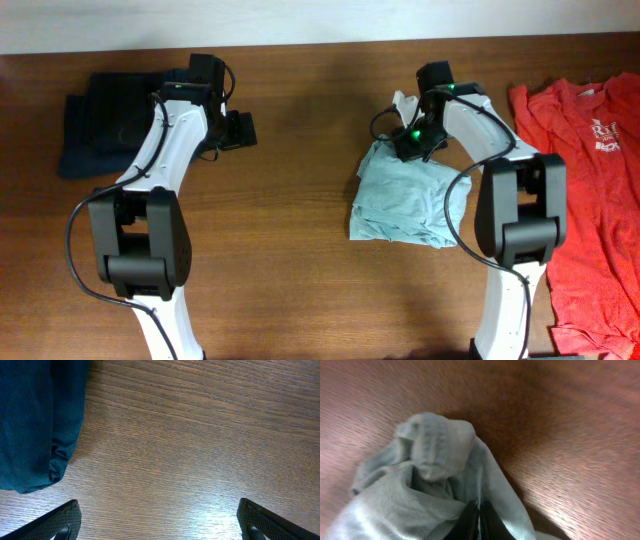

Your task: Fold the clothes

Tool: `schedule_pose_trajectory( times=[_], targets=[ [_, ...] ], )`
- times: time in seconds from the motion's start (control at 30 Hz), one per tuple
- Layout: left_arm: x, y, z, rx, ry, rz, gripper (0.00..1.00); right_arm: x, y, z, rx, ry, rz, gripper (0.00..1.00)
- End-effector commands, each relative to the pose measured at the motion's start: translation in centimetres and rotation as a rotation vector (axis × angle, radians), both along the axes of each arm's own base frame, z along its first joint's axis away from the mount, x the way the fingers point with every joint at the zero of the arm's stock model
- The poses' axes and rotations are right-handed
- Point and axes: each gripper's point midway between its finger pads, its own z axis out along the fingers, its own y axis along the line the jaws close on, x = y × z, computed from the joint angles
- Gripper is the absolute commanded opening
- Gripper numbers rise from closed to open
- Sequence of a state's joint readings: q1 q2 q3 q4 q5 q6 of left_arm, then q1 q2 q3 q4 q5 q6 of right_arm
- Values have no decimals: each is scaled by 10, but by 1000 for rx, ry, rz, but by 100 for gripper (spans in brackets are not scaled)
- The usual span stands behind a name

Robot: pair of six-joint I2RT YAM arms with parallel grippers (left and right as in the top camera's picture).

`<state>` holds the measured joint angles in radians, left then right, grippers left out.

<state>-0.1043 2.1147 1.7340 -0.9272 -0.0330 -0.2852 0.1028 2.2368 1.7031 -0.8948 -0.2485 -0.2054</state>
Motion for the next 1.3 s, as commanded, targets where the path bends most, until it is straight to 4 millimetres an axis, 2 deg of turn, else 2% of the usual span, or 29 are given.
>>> schedule_pose_trajectory(
  times=[0.0, 0.07, 0.27, 0.37, 0.53, 0.63, 0.73, 0.87, 0.97, 1.03, 1.1, 1.27],
  targets=[
    [4, -1, 14, -7, -33, -2, 99, 4, 8, 6, 38, -14, -2, 9],
    [4, -1, 14, -7, -33, -2, 99, 10, 12, 22, 61, -42, 1, 9],
    [4, -1, 14, -7, -33, -2, 99, 23, 15, 86, 73, -119, 7, 9],
    [4, -1, 14, -7, -33, -2, 99, 23, 20, 104, 79, -128, -2, 9],
    [4, -1, 14, -7, -33, -2, 99, 17, 30, 91, 81, -90, -13, 9],
    [4, -1, 14, -7, -33, -2, 99, 12, 39, 70, 77, -56, 5, 9],
    [4, -1, 14, -7, -33, -2, 99, 5, 49, 44, 74, -19, 13, 22],
    [4, -1, 14, -7, -33, -2, 99, -5, 59, 14, 70, 9, 29, 23],
    [4, -1, 14, -7, -33, -2, 99, -9, 64, 4, 71, 5, 42, 23],
    [4, -1, 14, -7, -33, -2, 99, -8, 65, 7, 74, 0, 43, 23],
    [4, -1, 14, -7, -33, -2, 99, -5, 66, 19, 79, -13, 43, 23],
    [4, -1, 14, -7, -33, -2, 99, -5, 66, 74, 86, -48, 45, 23]
  ],
)
